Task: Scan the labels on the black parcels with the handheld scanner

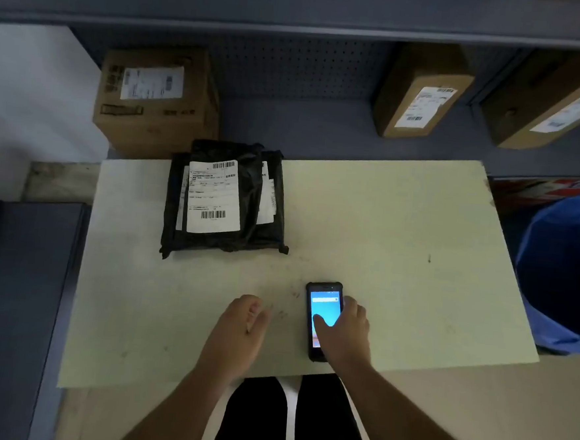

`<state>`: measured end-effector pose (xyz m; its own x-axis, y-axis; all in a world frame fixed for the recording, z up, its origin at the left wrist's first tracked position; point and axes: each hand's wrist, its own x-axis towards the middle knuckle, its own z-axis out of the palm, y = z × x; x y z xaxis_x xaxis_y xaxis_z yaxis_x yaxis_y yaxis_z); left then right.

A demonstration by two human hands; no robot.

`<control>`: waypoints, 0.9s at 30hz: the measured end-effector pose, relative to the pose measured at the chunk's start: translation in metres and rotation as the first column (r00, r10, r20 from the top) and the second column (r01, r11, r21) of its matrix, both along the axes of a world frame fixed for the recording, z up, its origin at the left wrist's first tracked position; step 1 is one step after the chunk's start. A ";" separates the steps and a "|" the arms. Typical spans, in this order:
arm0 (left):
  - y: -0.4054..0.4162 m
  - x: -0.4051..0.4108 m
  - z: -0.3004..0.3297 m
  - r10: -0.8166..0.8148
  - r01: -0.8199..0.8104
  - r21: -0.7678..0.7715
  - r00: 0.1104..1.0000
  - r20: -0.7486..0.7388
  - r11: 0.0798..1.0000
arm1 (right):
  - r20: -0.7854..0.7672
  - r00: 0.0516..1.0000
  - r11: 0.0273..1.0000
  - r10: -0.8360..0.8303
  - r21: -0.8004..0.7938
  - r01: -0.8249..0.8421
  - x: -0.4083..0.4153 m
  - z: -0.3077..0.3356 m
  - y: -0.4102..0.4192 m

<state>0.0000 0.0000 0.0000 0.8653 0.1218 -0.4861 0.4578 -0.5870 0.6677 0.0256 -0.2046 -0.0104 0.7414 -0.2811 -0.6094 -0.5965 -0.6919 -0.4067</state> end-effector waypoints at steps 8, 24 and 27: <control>0.013 -0.017 -0.011 -0.025 0.026 0.013 0.999 -0.042 1.000 | -0.110 0.994 0.980 0.025 -0.192 -0.046 0.002 -0.013 0.012; 0.032 -0.022 -0.019 -0.044 0.046 0.033 0.998 -0.045 0.998 | -0.145 0.989 0.963 -0.032 -0.269 -0.009 0.007 -0.022 0.024; 0.033 -0.022 -0.015 -0.051 0.053 0.038 0.998 -0.046 0.998 | -0.162 0.987 0.965 -0.018 -0.261 -0.025 0.009 -0.019 0.021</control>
